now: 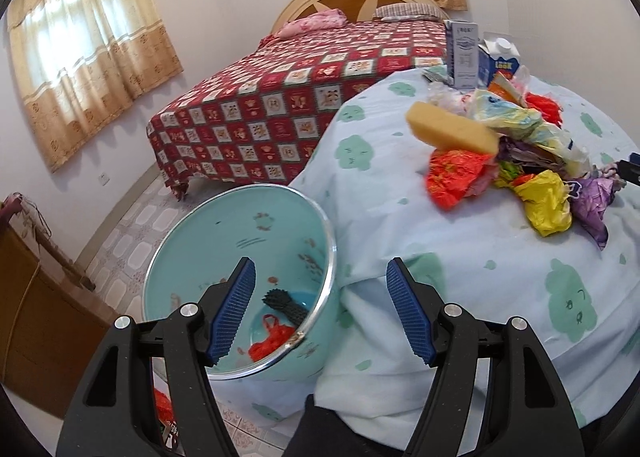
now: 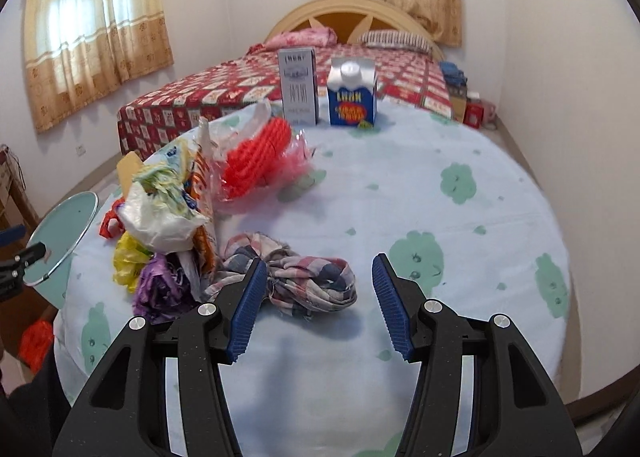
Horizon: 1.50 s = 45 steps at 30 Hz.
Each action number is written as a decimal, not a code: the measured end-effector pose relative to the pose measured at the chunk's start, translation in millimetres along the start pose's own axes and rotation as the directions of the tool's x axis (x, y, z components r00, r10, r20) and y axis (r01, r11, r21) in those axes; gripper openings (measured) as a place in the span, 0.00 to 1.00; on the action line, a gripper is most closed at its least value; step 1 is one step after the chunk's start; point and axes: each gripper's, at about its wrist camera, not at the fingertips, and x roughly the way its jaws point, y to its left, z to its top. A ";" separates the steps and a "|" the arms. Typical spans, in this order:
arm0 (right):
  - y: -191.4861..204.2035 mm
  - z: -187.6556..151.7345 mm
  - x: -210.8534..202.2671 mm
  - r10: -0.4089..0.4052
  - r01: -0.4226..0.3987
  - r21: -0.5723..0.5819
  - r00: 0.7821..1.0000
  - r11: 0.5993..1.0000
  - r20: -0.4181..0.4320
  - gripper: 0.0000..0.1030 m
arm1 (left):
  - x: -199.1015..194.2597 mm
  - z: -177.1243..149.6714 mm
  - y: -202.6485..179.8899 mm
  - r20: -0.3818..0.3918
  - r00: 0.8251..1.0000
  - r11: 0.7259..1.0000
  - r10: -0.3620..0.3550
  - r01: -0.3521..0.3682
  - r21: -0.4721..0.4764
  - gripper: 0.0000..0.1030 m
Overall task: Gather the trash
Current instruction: 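Move the right gripper to the checked cloth scrap and grasp it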
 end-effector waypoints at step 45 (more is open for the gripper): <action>-32.7 6.2 -33.2 0.038 -0.044 0.064 0.995 0.997 0.089 0.15 | 20.9 55.5 -59.3 0.022 0.996 0.996 -0.088 0.088 -0.005 0.67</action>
